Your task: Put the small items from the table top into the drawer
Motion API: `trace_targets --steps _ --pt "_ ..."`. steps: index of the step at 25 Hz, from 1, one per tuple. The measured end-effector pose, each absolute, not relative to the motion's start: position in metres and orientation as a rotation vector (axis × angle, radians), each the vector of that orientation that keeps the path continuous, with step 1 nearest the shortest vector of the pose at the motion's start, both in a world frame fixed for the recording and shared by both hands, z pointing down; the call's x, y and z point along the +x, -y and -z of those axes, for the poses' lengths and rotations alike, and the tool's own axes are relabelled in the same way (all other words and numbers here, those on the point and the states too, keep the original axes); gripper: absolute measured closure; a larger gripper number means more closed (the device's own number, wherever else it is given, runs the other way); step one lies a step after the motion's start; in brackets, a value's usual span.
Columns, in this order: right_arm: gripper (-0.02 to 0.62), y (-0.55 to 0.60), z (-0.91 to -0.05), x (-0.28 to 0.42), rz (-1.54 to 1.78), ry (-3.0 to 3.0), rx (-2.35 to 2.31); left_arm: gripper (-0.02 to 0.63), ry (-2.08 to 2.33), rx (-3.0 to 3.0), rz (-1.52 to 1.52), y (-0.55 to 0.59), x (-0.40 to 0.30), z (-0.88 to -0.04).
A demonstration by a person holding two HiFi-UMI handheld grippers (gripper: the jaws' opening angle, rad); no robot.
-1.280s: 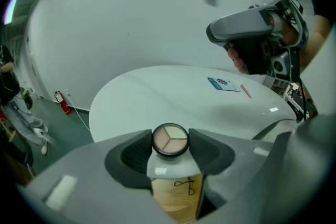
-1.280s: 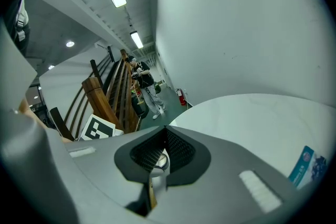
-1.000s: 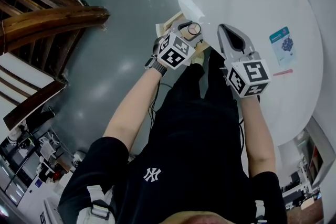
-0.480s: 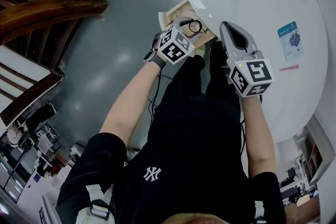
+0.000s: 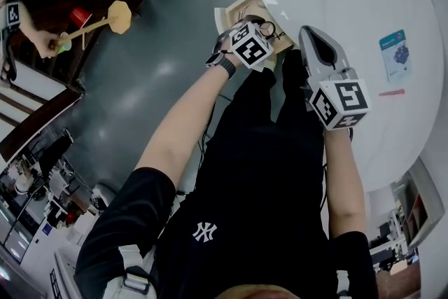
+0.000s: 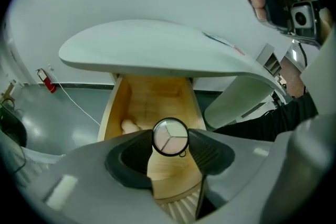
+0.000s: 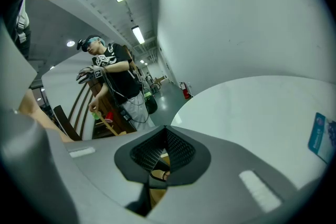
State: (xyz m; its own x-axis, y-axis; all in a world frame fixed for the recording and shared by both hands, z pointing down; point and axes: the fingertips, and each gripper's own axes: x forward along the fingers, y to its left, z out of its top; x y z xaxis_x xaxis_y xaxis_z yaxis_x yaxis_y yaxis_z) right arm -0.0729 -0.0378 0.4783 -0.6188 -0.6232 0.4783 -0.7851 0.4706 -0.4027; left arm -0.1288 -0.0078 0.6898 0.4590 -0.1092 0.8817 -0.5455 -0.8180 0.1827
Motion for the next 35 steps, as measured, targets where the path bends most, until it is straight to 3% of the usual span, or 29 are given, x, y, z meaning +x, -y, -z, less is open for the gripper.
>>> trace_targets --steps 11,22,27,35 --pt "0.569 0.039 -0.496 -0.068 -0.885 2.45 1.196 0.388 0.542 2.113 -1.397 0.006 -0.138 -0.738" --pt "0.569 0.04 -0.497 -0.065 -0.898 2.459 1.18 0.387 0.526 2.115 -1.398 0.018 -0.136 -0.743" --pt "0.569 0.04 -0.496 -0.056 -0.9 2.453 1.198 0.354 0.494 2.088 -1.416 0.015 -0.135 -0.752" --pt "0.569 0.042 -0.486 -0.046 -0.893 2.449 1.224 0.371 0.57 2.114 -1.34 0.018 -0.141 -0.724"
